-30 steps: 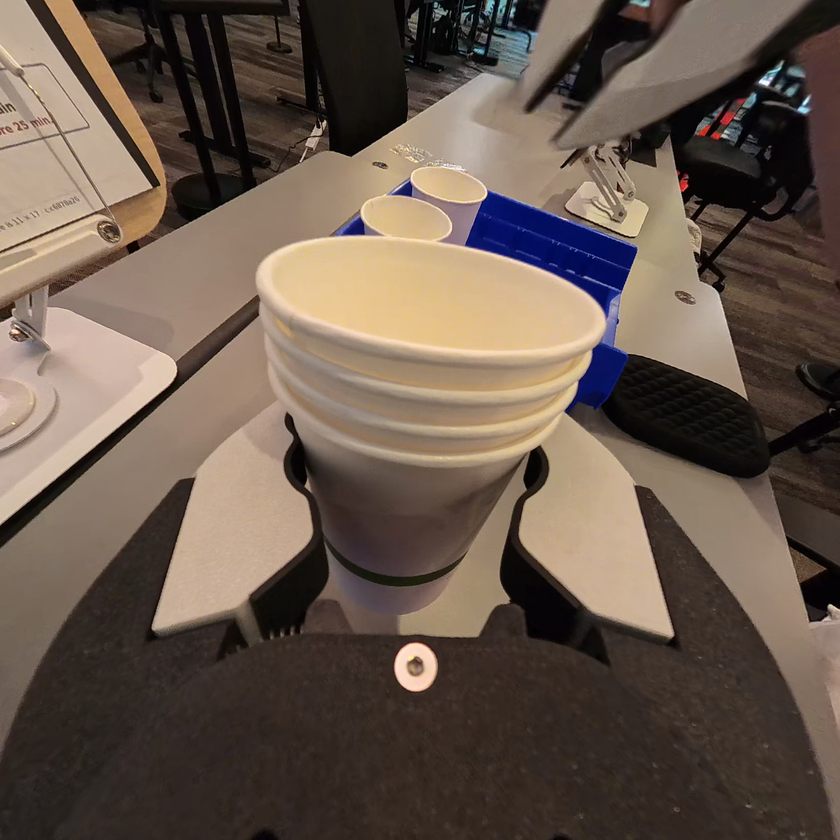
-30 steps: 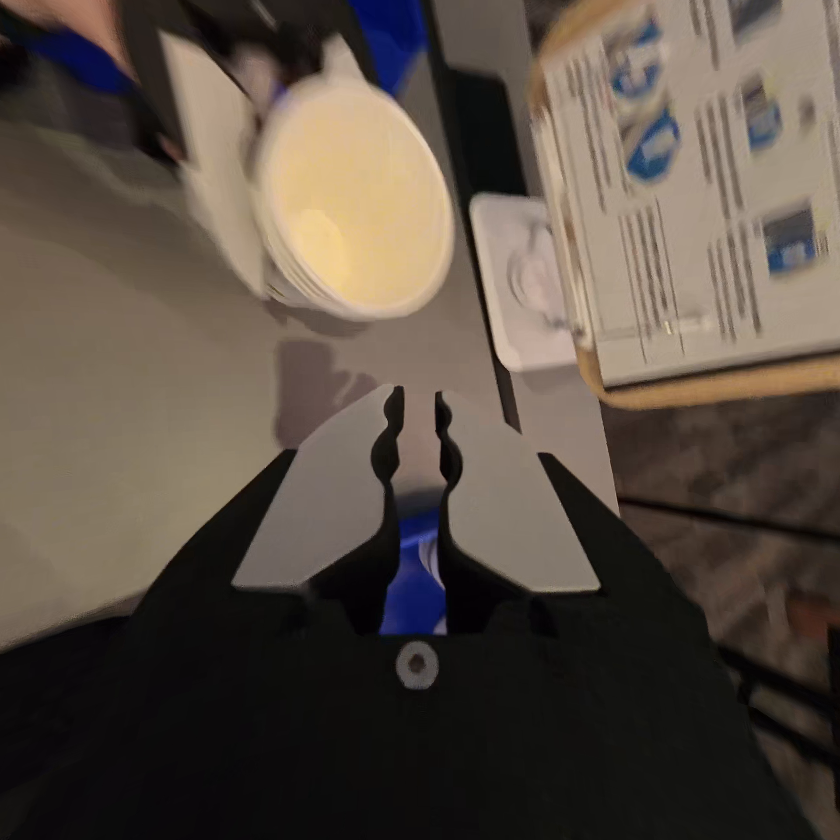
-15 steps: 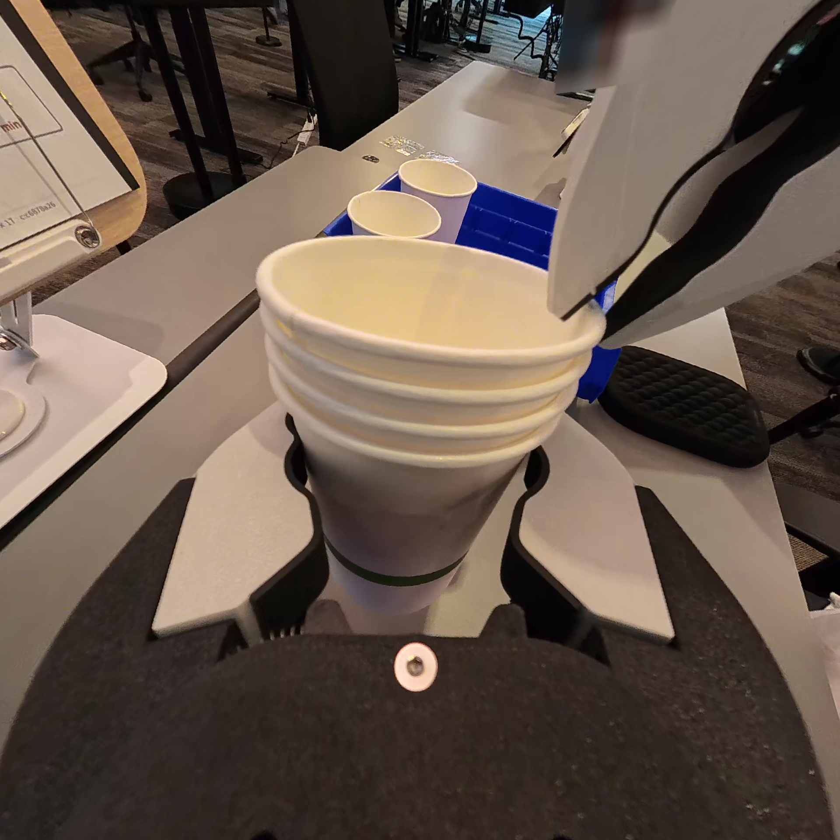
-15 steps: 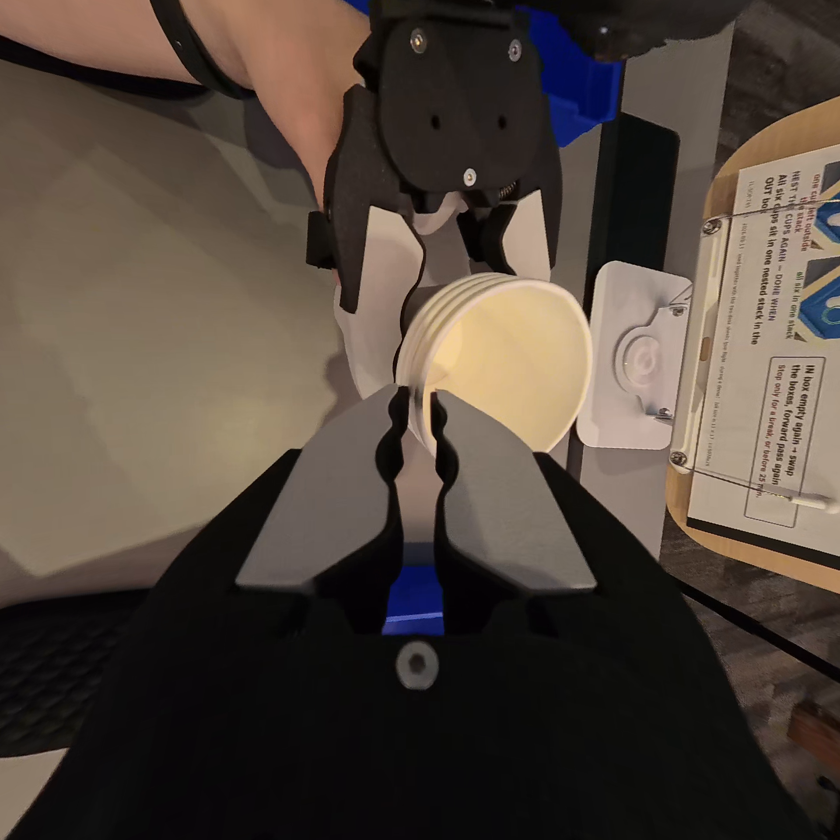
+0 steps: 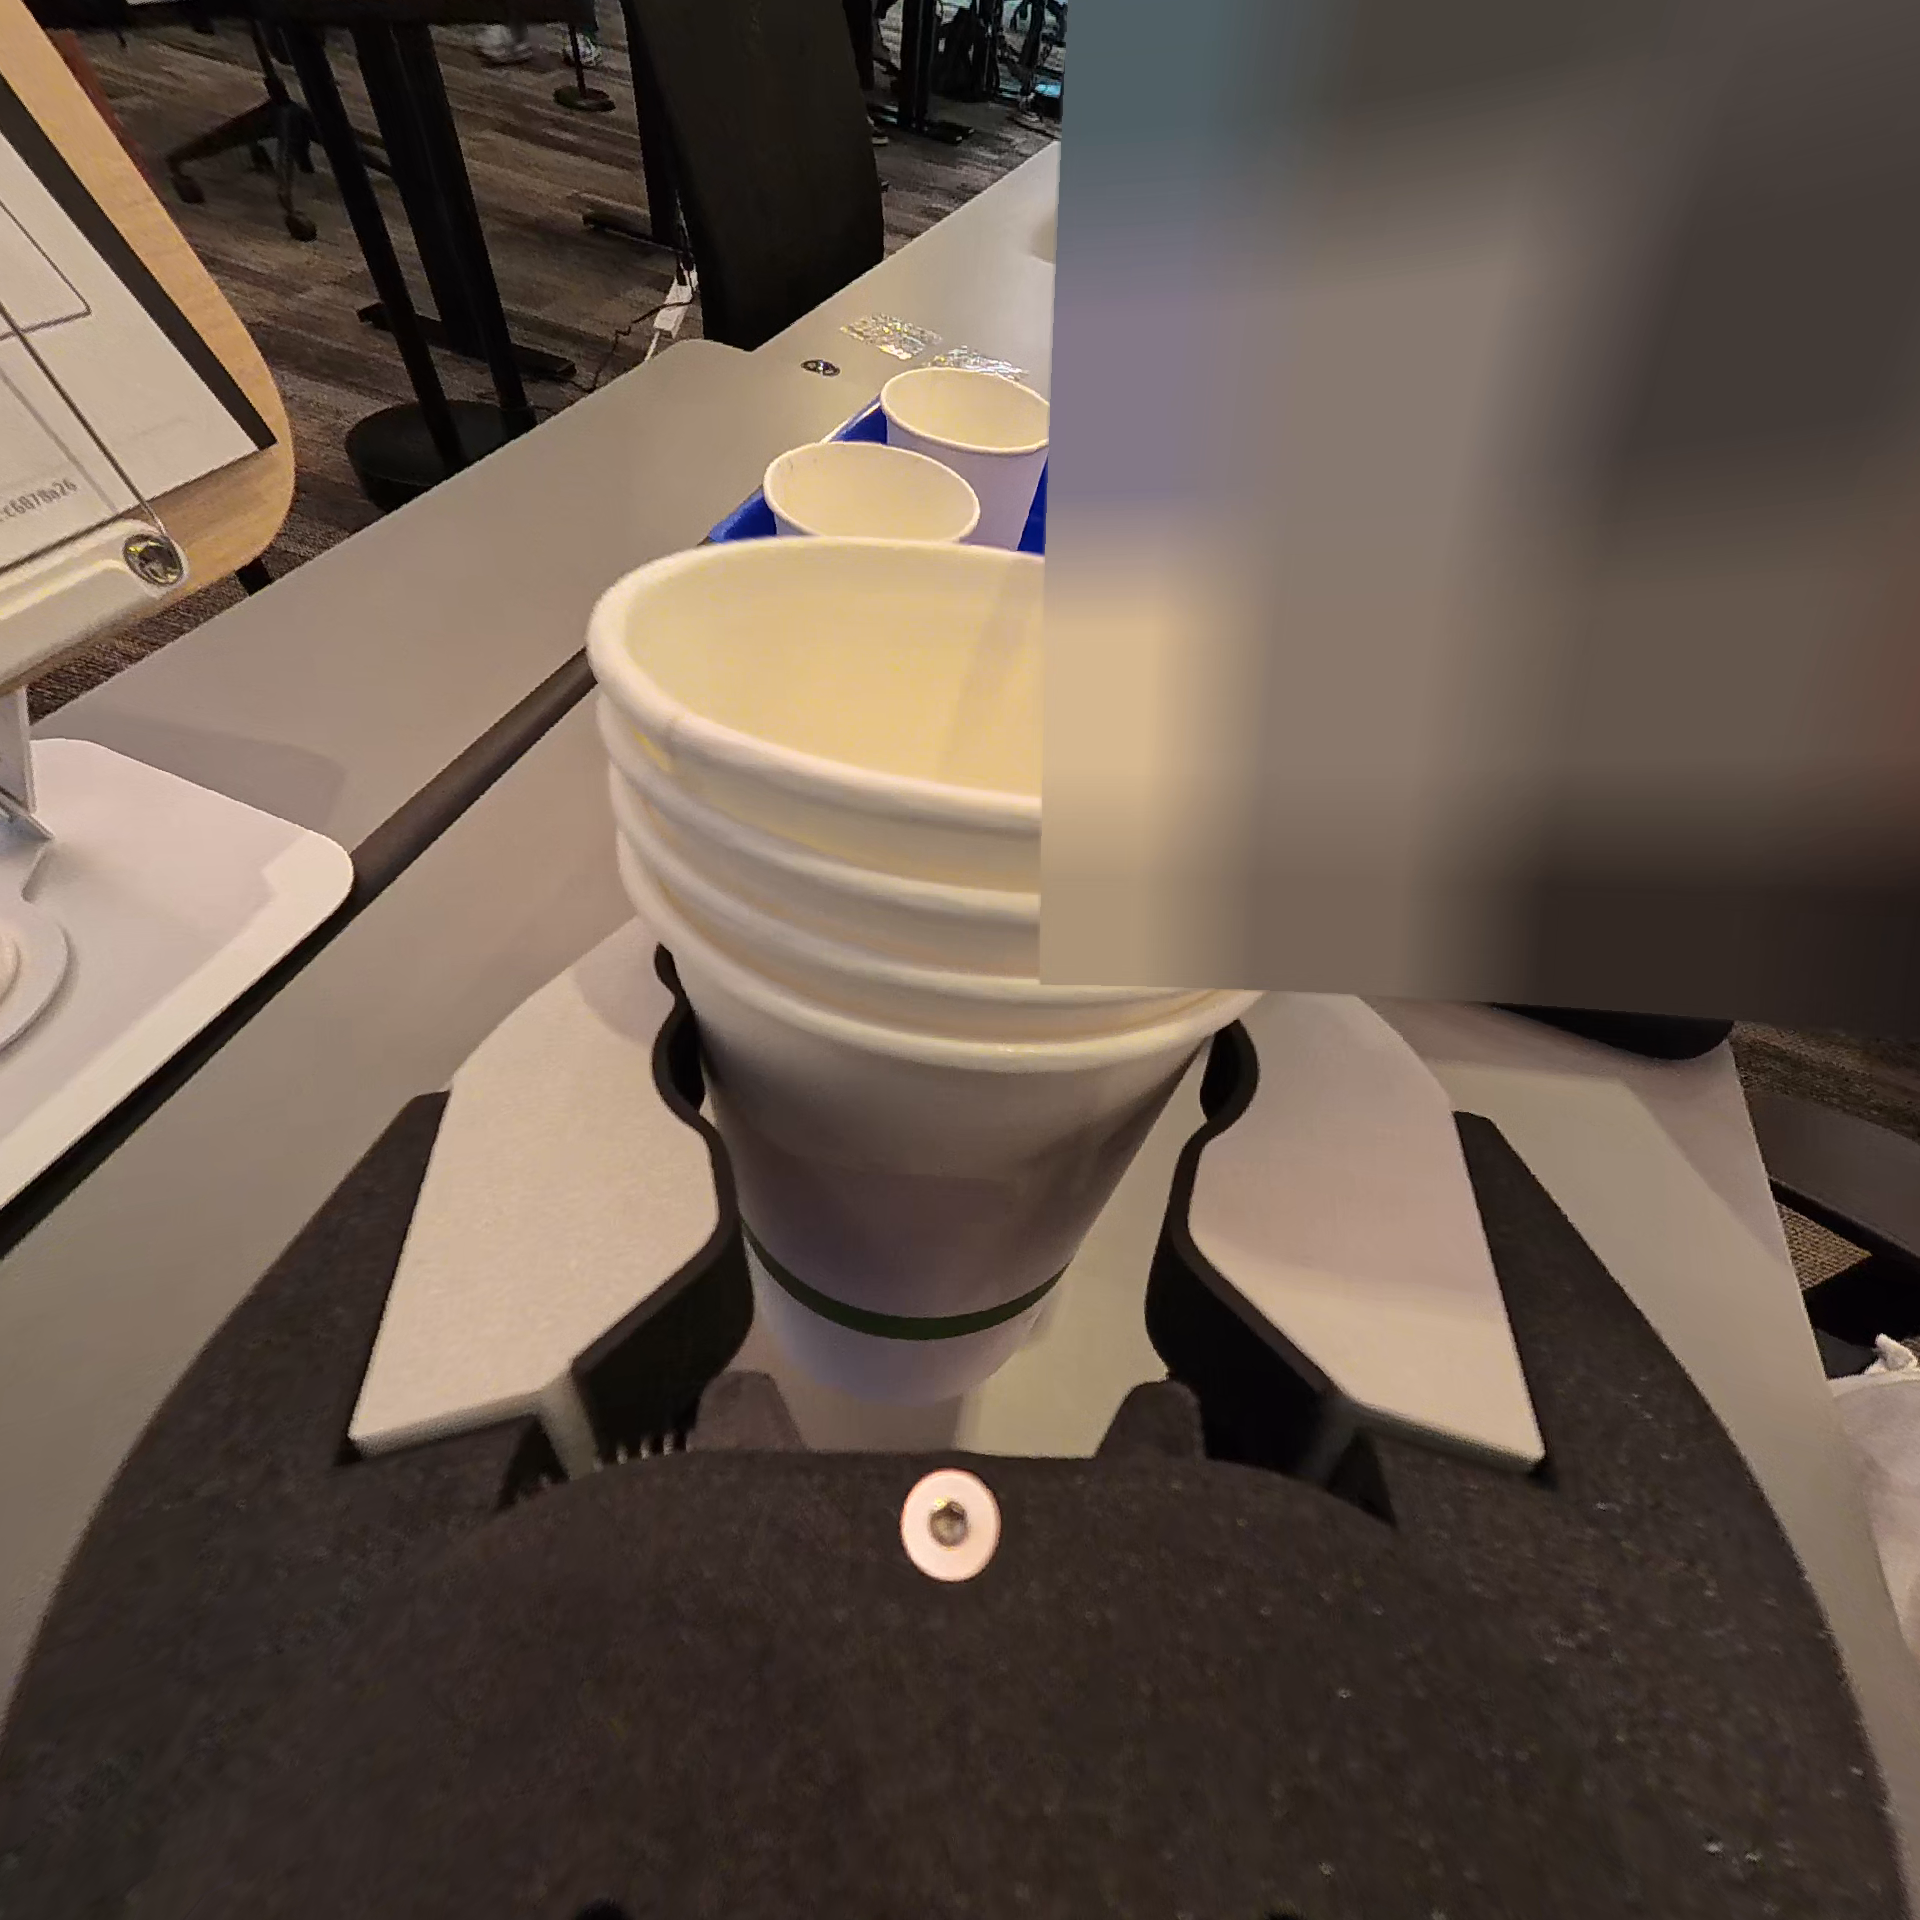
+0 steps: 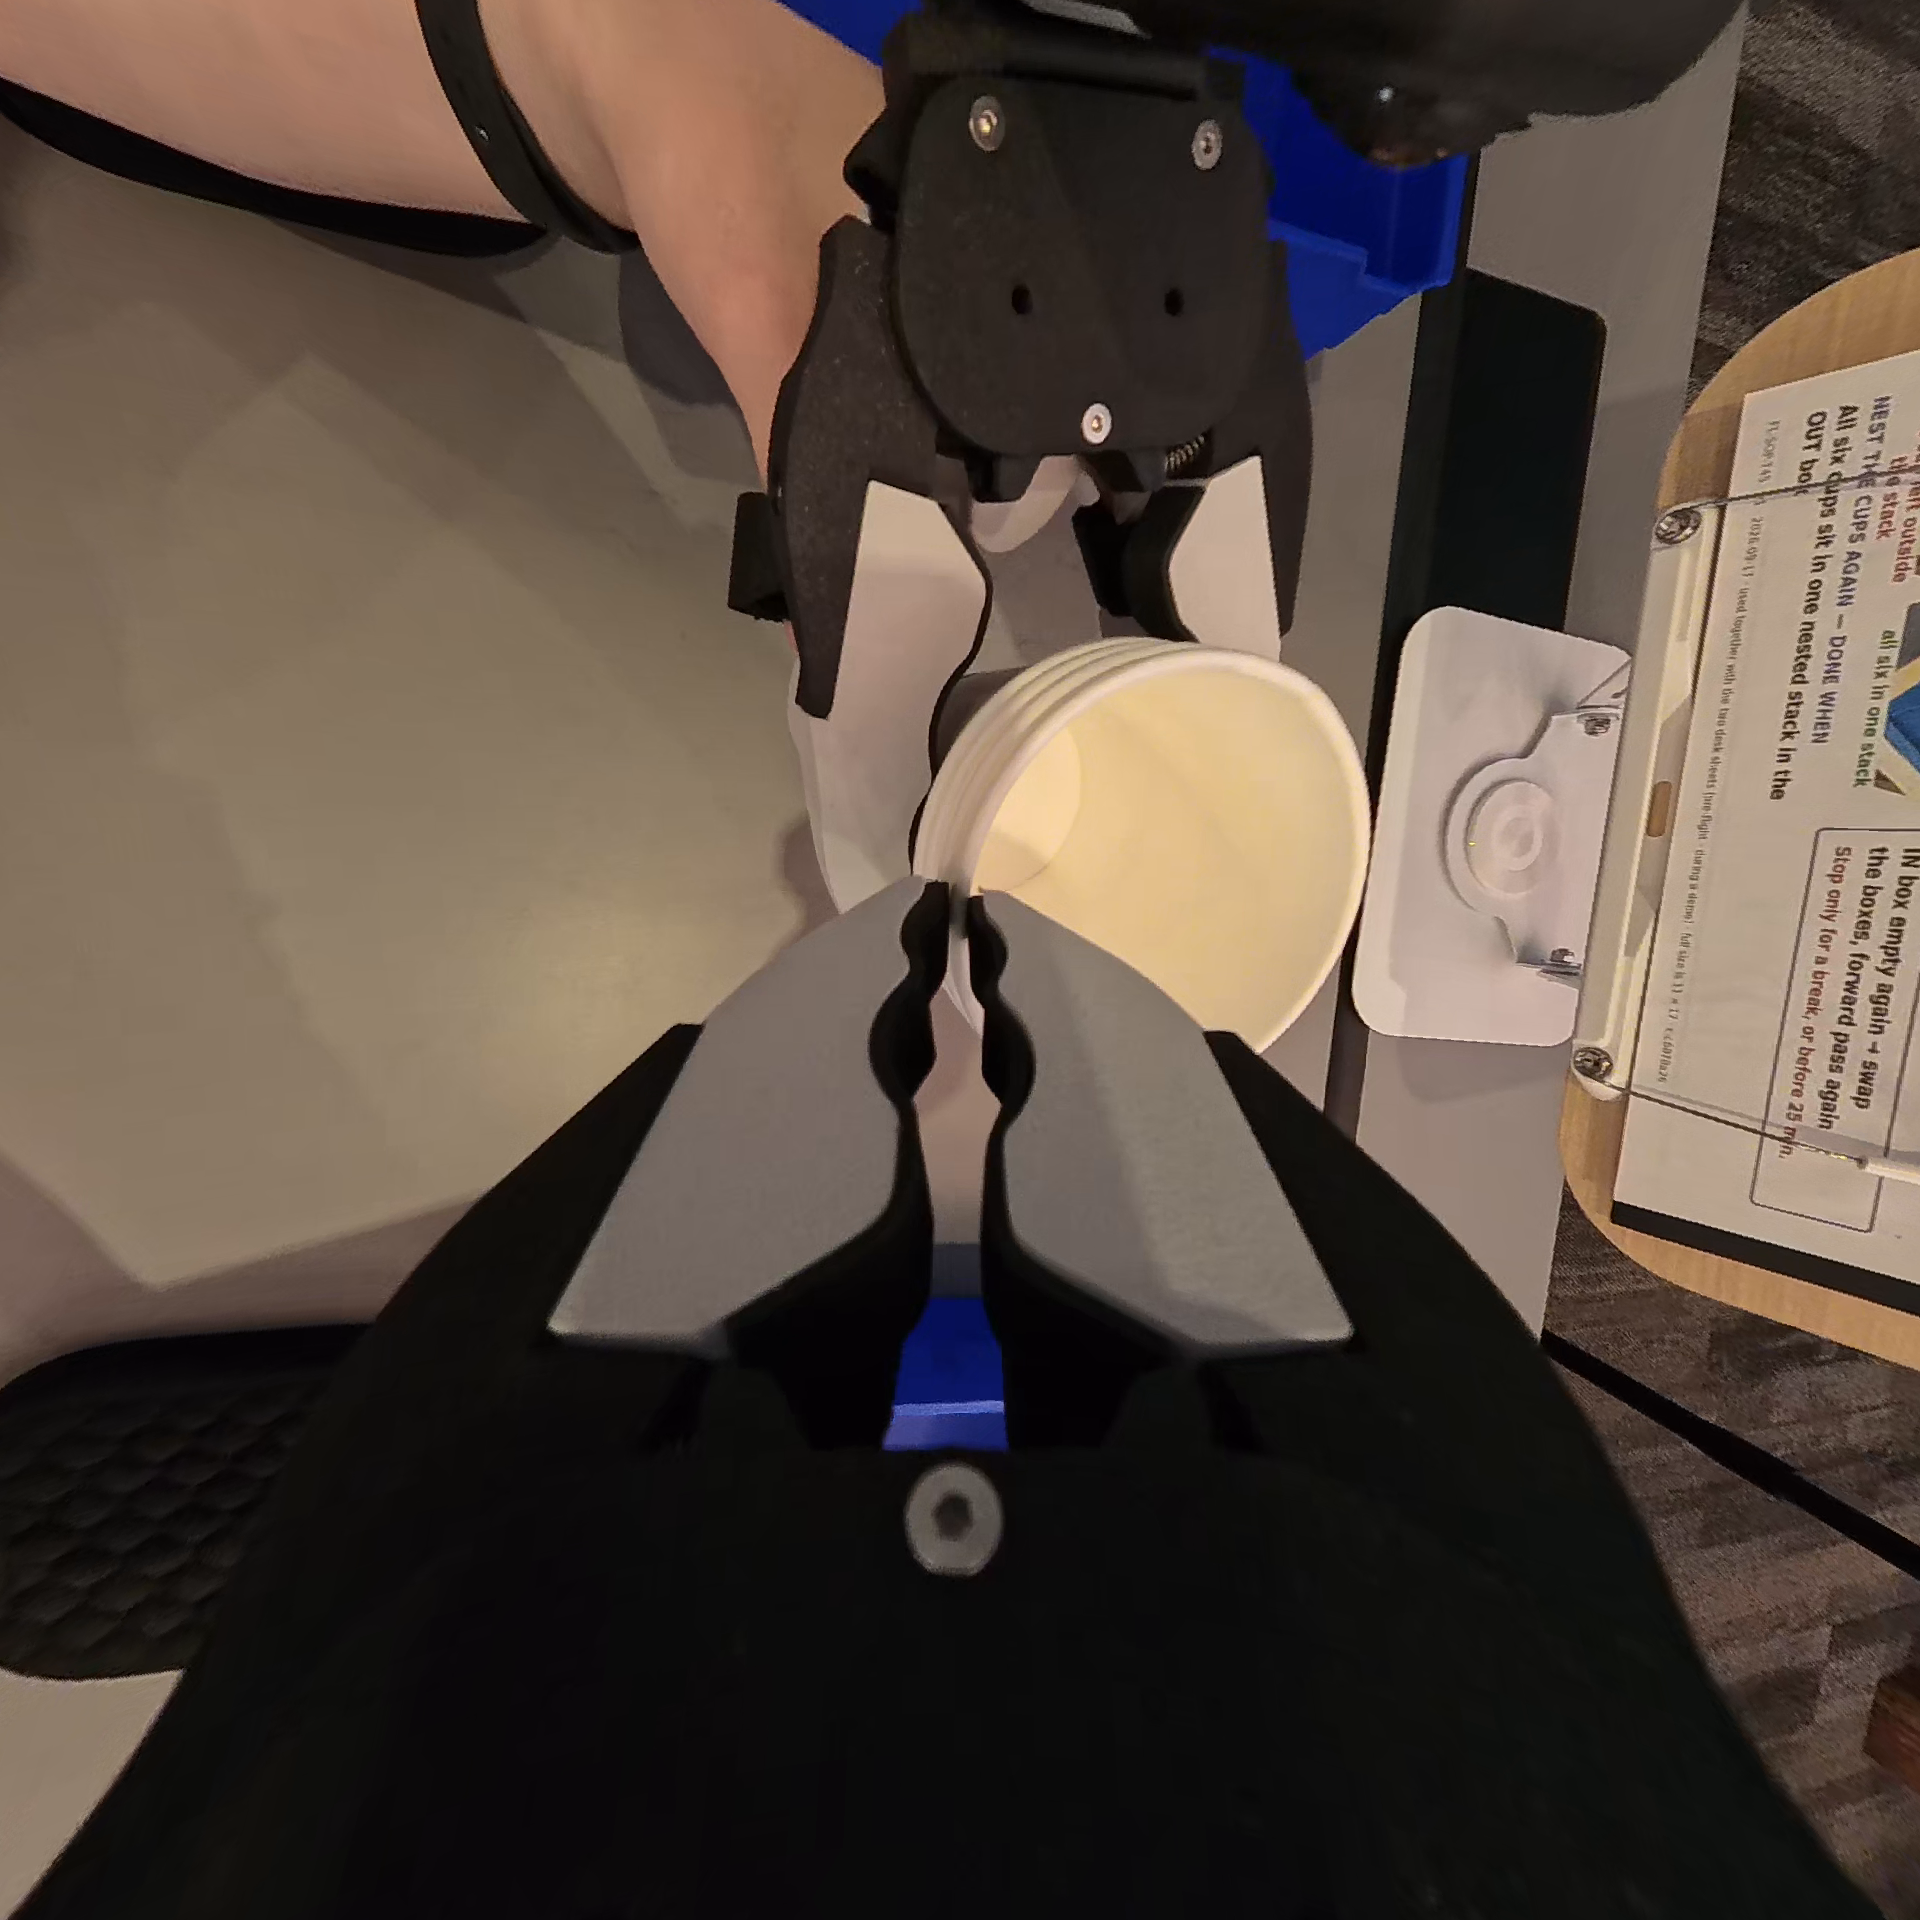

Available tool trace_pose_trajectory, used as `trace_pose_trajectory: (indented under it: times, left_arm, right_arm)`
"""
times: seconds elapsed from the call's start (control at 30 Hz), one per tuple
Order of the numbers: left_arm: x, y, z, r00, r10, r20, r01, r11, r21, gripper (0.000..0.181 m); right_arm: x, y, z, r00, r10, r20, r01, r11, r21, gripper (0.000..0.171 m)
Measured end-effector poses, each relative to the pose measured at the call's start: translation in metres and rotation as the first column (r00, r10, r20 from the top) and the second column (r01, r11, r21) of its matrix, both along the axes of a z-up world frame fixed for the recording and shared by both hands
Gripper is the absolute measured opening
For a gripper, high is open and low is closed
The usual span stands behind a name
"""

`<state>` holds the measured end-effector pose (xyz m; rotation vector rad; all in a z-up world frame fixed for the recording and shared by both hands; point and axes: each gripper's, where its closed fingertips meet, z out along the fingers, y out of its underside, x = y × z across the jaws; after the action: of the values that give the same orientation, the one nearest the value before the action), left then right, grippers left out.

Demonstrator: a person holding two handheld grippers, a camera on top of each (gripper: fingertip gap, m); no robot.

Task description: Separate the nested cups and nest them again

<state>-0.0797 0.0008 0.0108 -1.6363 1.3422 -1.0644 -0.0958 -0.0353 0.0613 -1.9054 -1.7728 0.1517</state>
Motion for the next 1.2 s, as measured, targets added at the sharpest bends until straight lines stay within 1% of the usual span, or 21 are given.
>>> trace_pose_trajectory:
  times: [0.2, 0.5, 0.93, 1.2]
  left_arm:
    - [0.0, -0.001, 0.003, 1.0, -0.006, 0.015, 0.006, 1.0, 0.0, 0.095]
    - [-0.001, -0.002, 0.006, 1.0, -0.009, 0.015, 0.009, 1.0, 0.021, 0.095]
    - [-0.001, -0.002, 0.006, 1.0, -0.006, 0.01, 0.006, 1.0, 0.027, 0.095]
    - [-0.001, -0.003, 0.01, 0.999, -0.011, 0.036, 0.01, 1.0, 0.012, 0.095]
  right_arm:
    - [0.0, -0.001, 0.006, 1.0, 0.001, 0.013, -0.001, 1.0, 0.014, 0.003]
    - [0.001, -0.003, 0.006, 0.999, -0.008, 0.035, 0.009, 0.999, -0.032, 0.003]
    - [-0.002, -0.004, 0.007, 0.999, 0.005, 0.041, -0.003, 1.0, -0.028, 0.004]
    - [-0.003, -0.004, 0.013, 1.0, 0.003, 0.021, -0.002, 1.0, -0.026, 0.003]
